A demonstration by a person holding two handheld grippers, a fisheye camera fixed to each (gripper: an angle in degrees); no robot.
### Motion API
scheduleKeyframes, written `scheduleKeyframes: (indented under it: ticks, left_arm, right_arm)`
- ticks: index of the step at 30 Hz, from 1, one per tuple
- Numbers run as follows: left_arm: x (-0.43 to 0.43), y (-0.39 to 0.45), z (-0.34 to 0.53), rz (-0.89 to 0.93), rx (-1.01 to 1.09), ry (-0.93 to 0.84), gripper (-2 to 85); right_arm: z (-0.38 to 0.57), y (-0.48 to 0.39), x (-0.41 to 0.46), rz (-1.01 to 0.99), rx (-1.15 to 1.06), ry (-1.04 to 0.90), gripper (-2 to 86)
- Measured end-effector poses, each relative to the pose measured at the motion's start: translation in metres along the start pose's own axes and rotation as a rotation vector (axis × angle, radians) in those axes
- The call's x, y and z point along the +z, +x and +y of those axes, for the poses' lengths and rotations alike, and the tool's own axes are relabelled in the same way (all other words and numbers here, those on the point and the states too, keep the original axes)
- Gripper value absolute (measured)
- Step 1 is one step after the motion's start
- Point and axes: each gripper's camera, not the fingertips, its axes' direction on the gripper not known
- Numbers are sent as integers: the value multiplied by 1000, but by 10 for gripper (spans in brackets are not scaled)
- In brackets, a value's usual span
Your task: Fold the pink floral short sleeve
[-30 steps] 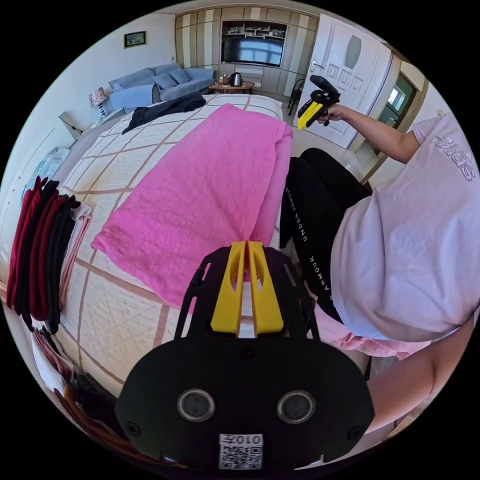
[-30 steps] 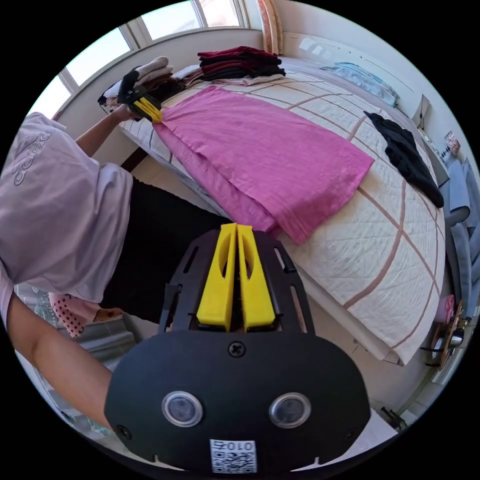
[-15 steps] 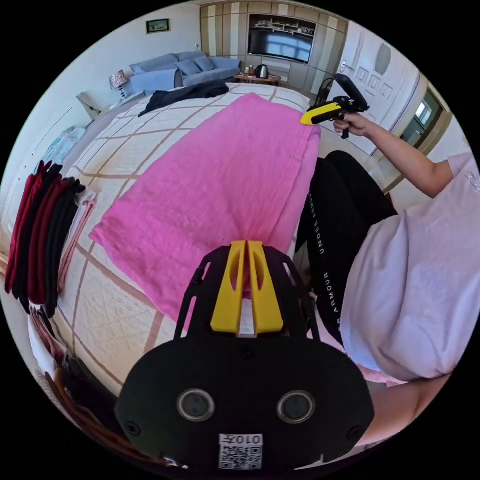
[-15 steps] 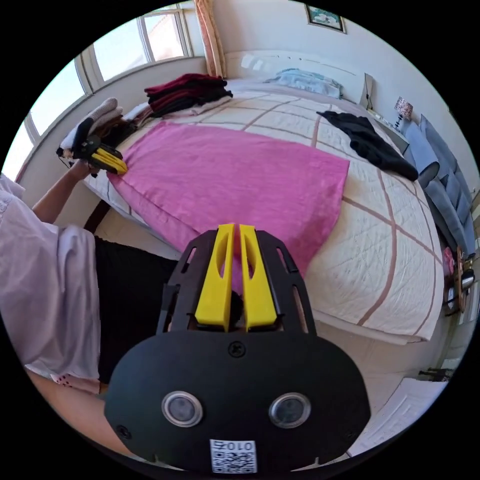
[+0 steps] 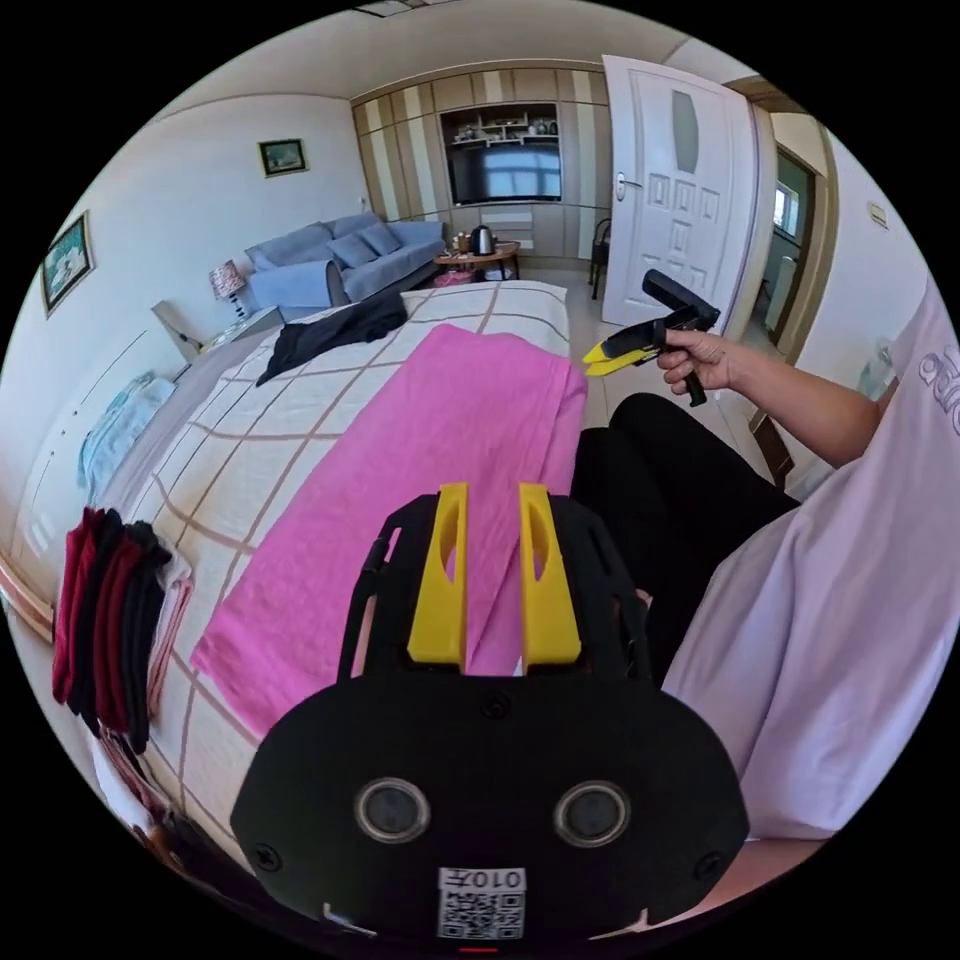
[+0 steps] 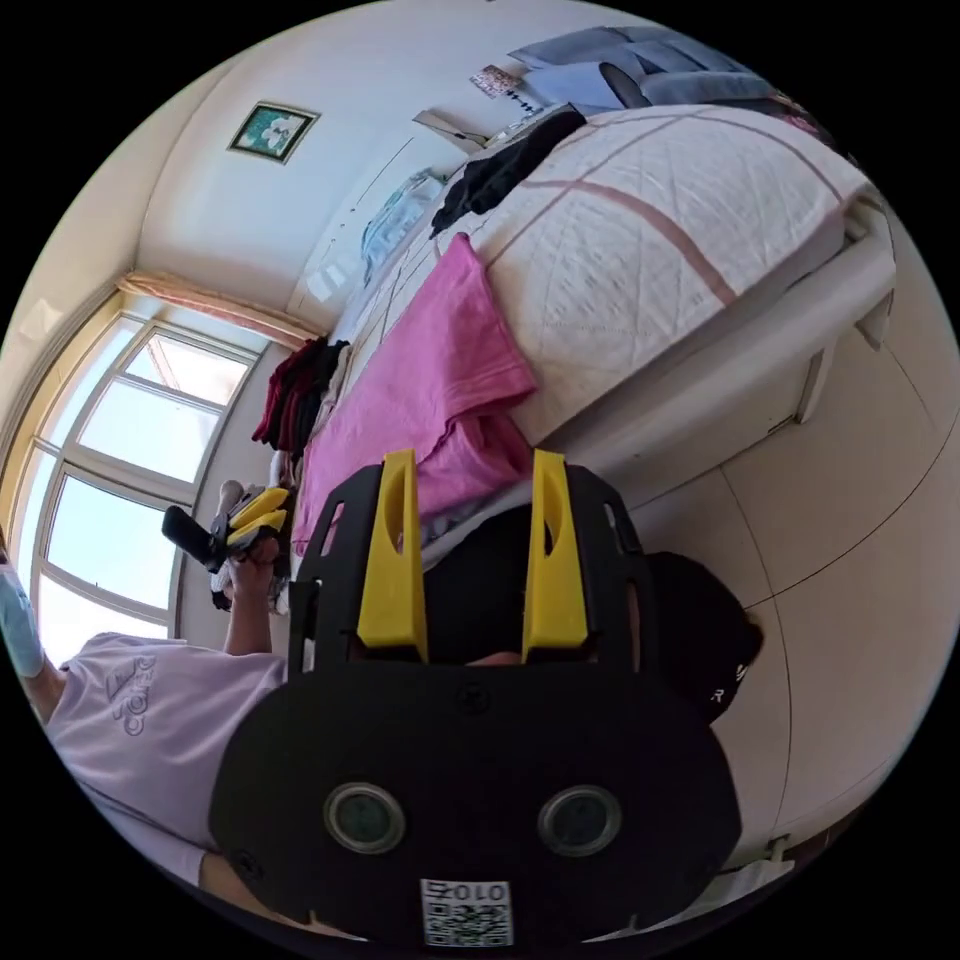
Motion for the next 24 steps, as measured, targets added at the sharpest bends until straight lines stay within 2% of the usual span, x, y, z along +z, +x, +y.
scheduleKeyframes:
  ticks: [5,7,10,17,21,24]
  left_arm:
    - [8,23,-19,96,76,60,50]
    - [7,25,-13,110,77,57,50]
    - [2,22,8,122,32,50,50]
    - [-15,3,56,153,-118,109,47]
    - [-21,0,65,119,-124,109,43]
    - [-30,-5,84,85,-161,107,40]
  right_arm:
    - [-4,17,27,-42,7,-30,147]
    - [-8,21,33,-127,-6,-12,146]
    - [-9,16,27,-273,-30,44,134]
    - [-24,21,55,-326,56,7,85]
    - [-21,-4,66,-254,94,32,55]
    - [-17,-46,69,-117,71,52,53]
